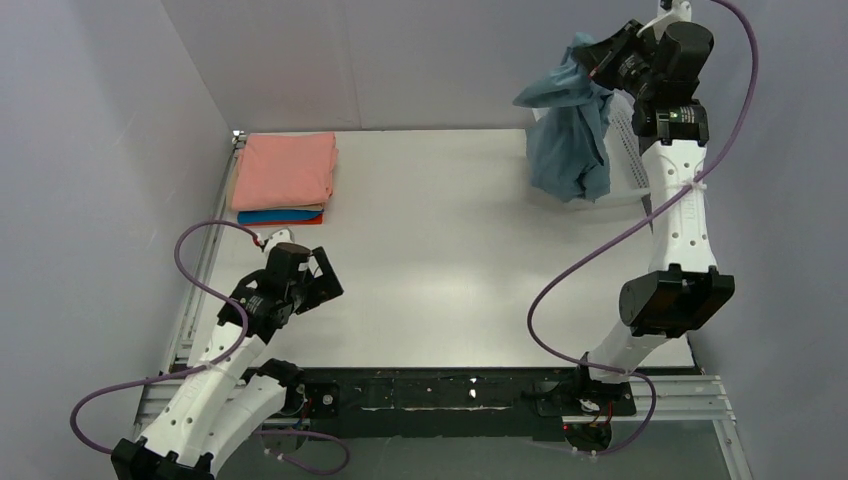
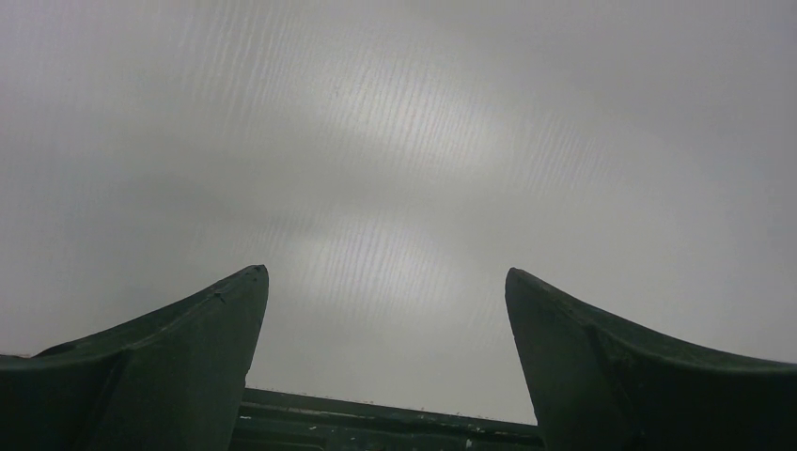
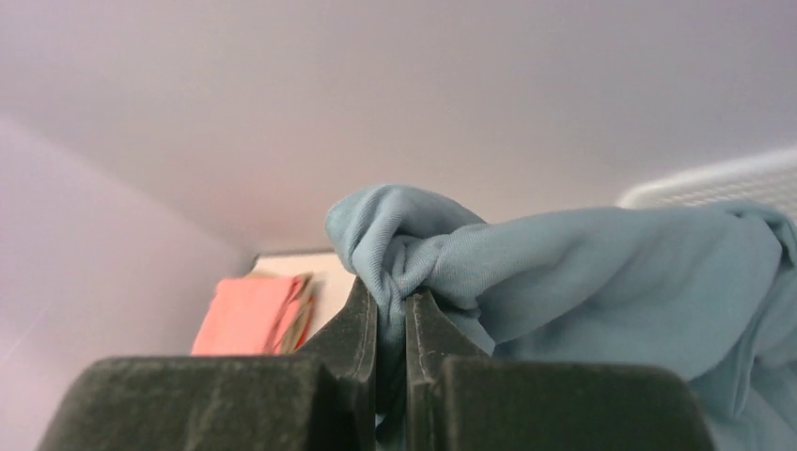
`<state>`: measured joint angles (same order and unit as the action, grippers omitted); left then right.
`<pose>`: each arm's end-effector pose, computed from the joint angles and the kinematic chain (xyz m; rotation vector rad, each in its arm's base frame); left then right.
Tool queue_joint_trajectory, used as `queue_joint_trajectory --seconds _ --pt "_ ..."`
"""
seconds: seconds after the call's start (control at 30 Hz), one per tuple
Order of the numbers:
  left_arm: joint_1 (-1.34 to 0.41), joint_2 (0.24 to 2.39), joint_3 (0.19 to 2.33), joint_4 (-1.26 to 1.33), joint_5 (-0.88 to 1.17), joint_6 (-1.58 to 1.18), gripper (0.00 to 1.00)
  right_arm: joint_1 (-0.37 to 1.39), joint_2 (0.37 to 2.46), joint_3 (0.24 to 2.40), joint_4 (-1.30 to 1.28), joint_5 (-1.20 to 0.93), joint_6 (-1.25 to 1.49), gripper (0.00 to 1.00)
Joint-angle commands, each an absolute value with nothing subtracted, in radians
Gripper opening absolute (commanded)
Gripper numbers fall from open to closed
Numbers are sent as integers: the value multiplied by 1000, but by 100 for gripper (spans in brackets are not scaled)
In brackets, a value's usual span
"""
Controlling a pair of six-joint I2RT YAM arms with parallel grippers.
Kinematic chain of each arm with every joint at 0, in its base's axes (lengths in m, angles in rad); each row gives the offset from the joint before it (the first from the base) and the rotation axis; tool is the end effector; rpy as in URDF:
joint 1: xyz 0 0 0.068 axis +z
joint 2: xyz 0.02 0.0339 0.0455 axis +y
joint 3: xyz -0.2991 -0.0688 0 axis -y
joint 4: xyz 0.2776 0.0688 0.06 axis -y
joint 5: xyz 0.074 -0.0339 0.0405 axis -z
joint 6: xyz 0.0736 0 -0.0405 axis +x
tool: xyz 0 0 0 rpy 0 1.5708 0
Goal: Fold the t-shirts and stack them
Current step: Grab crumpled tshirt from bin with the right arm, then move the tshirt to the center of the board
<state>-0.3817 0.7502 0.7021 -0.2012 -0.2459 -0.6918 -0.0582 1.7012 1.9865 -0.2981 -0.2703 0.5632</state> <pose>0.2129 -0.0662 0.3281 -0.4580 1.7877 -0.5351 0.4537 -0.0067 0.5439 0.2850 1.5909 0.6060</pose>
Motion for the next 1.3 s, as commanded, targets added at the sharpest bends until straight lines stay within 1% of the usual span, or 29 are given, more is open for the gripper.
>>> queue_joint_trajectory --seconds 0.0,0.1,0.2,0.43,0.5,0.57,0.67,0.73,0.77,0.8,0.83,0.87,0.93,1.0,1.1,1.17,1.23,1.27 --pt "-380 723 693 -284 -250 -713 98 84 1602 2053 -333 -473 452 1" --pt "-380 718 701 -304 -254 -725 98 191 1556 2070 -337 -512 411 1" --pt "-380 707 705 -324 -254 -740 98 268 1536 2089 -321 -586 428 1" --pt "-380 652 712 -369 -292 -776 98 353 1489 1964 -176 -676 597 1" --pt "-380 644 725 -397 -307 -786 98 356 1478 1910 -153 -663 621 1" --pt "-381 636 734 -427 -318 -793 98 355 1460 1841 -212 -584 607 1" --pt "-380 627 726 -431 -317 -810 98 347 1415 1615 -243 -477 604 2" --pt "-380 633 721 -427 -301 -812 98 321 1388 1413 -244 -462 641 8" --pt "-381 641 720 -428 -290 -813 98 302 1378 1305 -240 -449 658 14" --pt "-380 650 719 -427 -278 -813 98 281 1371 1201 -231 -441 672 25" --pt "-380 661 716 -423 -260 -813 98 256 1369 1100 -223 -437 680 40" --pt "-380 679 712 -415 -240 -815 98 232 1370 1024 -225 -426 682 50" --pt "-380 724 698 -376 -163 -816 98 194 1374 932 -305 -345 661 61" --pt "-380 781 688 -319 -86 -812 98 187 1361 928 -410 -192 620 73" --pt "-380 879 691 -232 40 -799 98 187 1282 927 -511 48 593 81" --pt "-380 940 702 -175 144 -786 98 187 1229 922 -553 154 568 83" --pt "-382 1000 698 -109 245 -791 98 188 1181 909 -574 185 546 83" --pt "-383 1028 692 -74 280 -800 98 189 1160 893 -571 165 527 83"
